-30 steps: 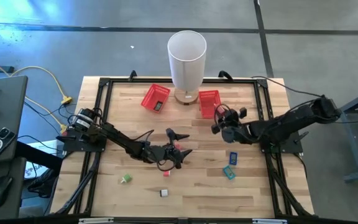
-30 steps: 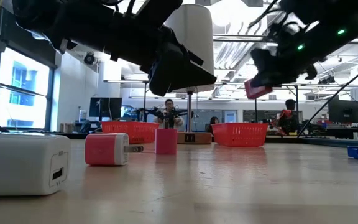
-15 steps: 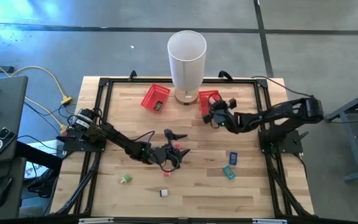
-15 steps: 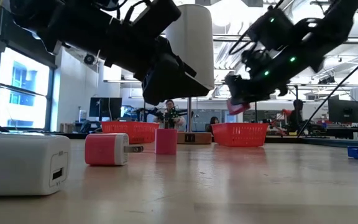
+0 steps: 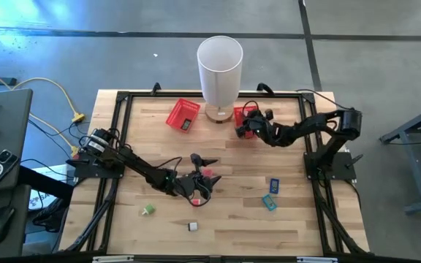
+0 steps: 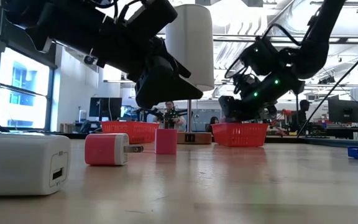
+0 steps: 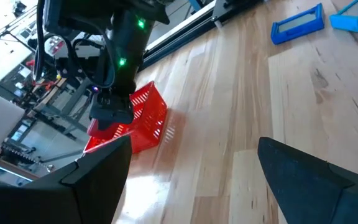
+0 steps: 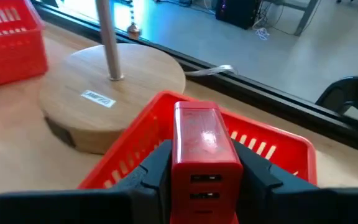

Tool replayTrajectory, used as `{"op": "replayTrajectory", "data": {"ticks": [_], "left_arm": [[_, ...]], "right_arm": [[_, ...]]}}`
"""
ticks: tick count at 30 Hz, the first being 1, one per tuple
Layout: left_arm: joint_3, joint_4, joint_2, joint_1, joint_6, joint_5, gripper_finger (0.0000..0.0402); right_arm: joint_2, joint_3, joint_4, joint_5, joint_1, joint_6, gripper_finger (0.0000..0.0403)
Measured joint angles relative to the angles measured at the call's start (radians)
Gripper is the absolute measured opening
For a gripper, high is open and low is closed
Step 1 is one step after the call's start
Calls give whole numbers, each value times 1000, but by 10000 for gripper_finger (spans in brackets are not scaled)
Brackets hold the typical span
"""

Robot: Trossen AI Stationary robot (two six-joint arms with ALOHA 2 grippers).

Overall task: Sort adapters and digital timers
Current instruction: Put the red charger adapter into the right red bin, then put the dark blue digital timer into the left red bin

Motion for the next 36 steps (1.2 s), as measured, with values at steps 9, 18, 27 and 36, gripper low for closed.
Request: {"op": "replayTrajectory", "data": {"ticks": [9,18,27,36], "left_arm": [[0,-7,0,3,-19,5,342],[0,-6,0,3,-22,10,342],[0,-5,0,3,-31,15,342],[0,-5,0,1,-37,15,342]], "right_arm": [[4,0,-4,-140,-66,24,140],[4,0,-5,-140,-71,19,147],[-35,0,6,-199,-66,-36,151],[-208,0,-72,-390,4,-111,145]]}}
